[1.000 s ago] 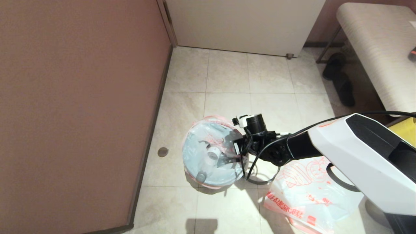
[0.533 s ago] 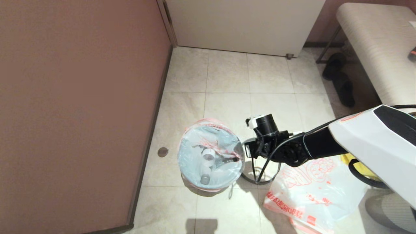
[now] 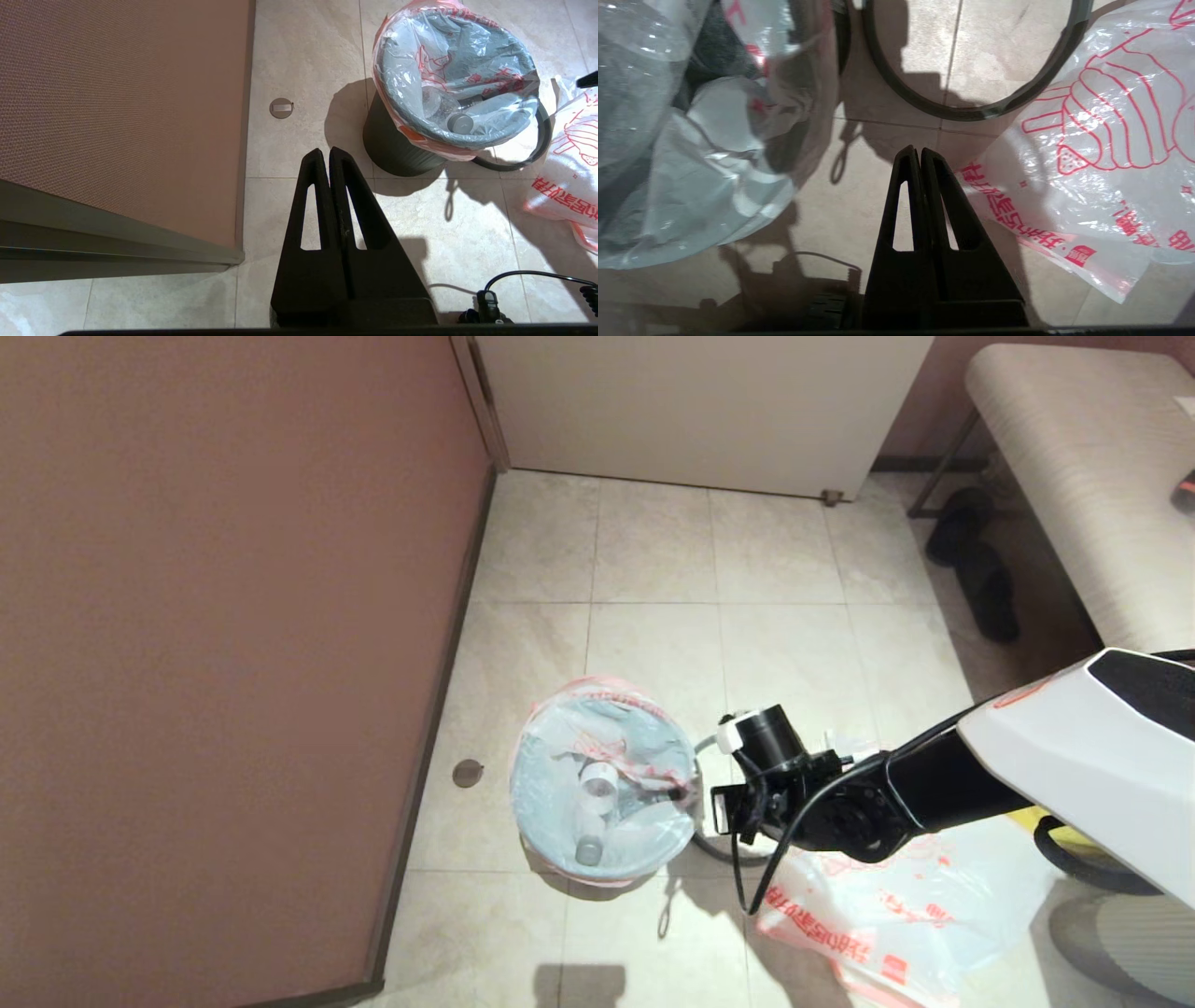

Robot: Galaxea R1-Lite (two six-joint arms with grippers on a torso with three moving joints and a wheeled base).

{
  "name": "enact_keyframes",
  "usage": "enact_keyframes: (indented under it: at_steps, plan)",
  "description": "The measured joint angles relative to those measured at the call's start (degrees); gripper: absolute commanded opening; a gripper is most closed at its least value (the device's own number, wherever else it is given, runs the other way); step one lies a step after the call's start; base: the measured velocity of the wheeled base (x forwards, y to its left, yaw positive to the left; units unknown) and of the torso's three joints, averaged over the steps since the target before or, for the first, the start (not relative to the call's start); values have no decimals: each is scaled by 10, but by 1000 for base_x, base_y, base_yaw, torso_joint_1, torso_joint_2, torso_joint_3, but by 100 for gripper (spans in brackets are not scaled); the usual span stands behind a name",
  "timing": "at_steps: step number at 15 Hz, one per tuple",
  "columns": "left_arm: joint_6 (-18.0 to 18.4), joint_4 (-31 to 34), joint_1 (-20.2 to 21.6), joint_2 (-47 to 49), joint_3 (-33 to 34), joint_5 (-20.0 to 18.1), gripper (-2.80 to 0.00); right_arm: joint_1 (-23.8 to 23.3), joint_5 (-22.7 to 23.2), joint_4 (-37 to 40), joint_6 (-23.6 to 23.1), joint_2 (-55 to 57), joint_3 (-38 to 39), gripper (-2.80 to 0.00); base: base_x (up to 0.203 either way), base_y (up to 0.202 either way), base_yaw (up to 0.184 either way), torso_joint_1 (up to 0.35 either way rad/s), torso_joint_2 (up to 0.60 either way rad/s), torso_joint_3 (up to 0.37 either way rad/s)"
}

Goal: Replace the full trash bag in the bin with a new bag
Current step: Place the trash bag on the floor

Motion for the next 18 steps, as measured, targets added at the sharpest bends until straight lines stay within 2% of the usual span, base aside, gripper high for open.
enact_keyframes:
  at_steps: [3, 4, 6, 10, 12, 15, 18]
  plan:
    - [0, 0, 0, 0, 0, 0, -280, 21, -20, 36, 62, 15, -35, -280, 0, 0, 0, 0, 0, 0]
    - [0, 0, 0, 0, 0, 0, -280, 25, -22, 60, 77, 21, -54, 0, 0, 0, 0, 0, 0, 0]
    - [0, 0, 0, 0, 0, 0, -280, 40, -22, 92, 89, 30, -70, 0, 0, 0, 0, 0, 0, 0]
    - [0, 0, 0, 0, 0, 0, -280, 54, -25, 103, 96, 56, -77, 0, 0, 0, 0, 0, 0, 0]
    - [0, 0, 0, 0, 0, 0, -280, 56, -22, 102, 124, 66, -94, 0, 0, 0, 0, 0, 0, 0]
    - [0, 0, 0, 0, 0, 0, -280, 57, 18, 103, 156, 65, -118, 0, 0, 0, 0, 0, 0, 0]
    - [0, 0, 0, 0, 0, 0, -280, 55, 33, 112, 150, 54, -121, 0, 0, 0, 0, 0, 0, 0]
